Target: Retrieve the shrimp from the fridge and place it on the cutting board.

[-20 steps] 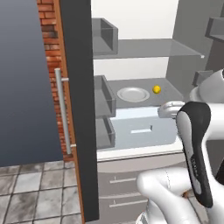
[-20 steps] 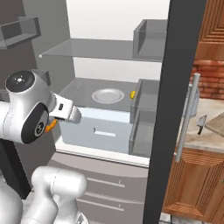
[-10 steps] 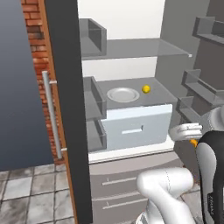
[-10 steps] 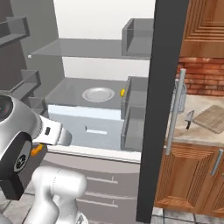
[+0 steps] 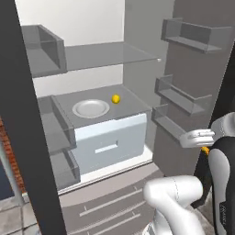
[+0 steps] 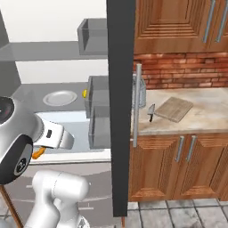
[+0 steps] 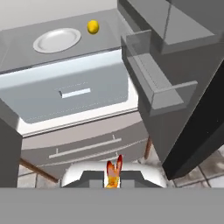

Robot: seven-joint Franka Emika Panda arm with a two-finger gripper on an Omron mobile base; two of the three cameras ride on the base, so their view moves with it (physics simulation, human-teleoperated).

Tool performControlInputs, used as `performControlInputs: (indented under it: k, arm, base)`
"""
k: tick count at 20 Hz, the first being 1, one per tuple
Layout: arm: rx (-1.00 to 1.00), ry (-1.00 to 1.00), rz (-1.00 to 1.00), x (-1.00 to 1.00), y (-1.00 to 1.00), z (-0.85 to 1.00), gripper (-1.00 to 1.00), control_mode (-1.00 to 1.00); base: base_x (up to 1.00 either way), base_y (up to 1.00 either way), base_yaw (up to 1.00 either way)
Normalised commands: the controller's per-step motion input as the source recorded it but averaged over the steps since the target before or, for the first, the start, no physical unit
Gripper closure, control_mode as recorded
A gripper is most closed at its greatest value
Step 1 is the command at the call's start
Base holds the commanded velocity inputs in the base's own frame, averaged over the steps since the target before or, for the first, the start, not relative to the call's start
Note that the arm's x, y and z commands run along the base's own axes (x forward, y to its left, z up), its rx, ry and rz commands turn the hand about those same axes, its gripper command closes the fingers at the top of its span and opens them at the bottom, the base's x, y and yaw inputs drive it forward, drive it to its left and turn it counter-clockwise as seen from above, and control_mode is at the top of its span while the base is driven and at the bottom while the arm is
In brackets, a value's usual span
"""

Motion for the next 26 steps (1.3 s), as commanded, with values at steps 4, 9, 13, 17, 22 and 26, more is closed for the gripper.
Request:
performControlInputs:
  k: [4, 9, 13, 17, 22, 26]
  arm:
    - [0.0, 0.0, 0.0, 0.0, 0.0, 0.0, 1.0, 1.0]
    - [0.0, 0.0, 0.0, 0.0, 0.0, 0.0, 1.0, 1.0]
    - [0.0, 0.0, 0.0, 0.0, 0.0, 0.0, 1.0, 1.0]
    - [0.0, 0.0, 0.0, 0.0, 0.0, 0.0, 1.0, 1.0]
    - [0.0, 0.0, 0.0, 0.0, 0.0, 0.0, 1.0, 1.0]
    - [0.0, 0.0, 0.0, 0.0, 0.0, 0.0, 1.0, 1.0]
  base:
    - [-0.53, 0.03, -0.9]
    - [-0.74, 0.15, -0.84]
    - [-0.31, 0.21, -0.96]
    - [0.0, 0.01, -1.0]
    - [0.0, 0.0, -1.0]
    - [0.0, 0.0, -1.0]
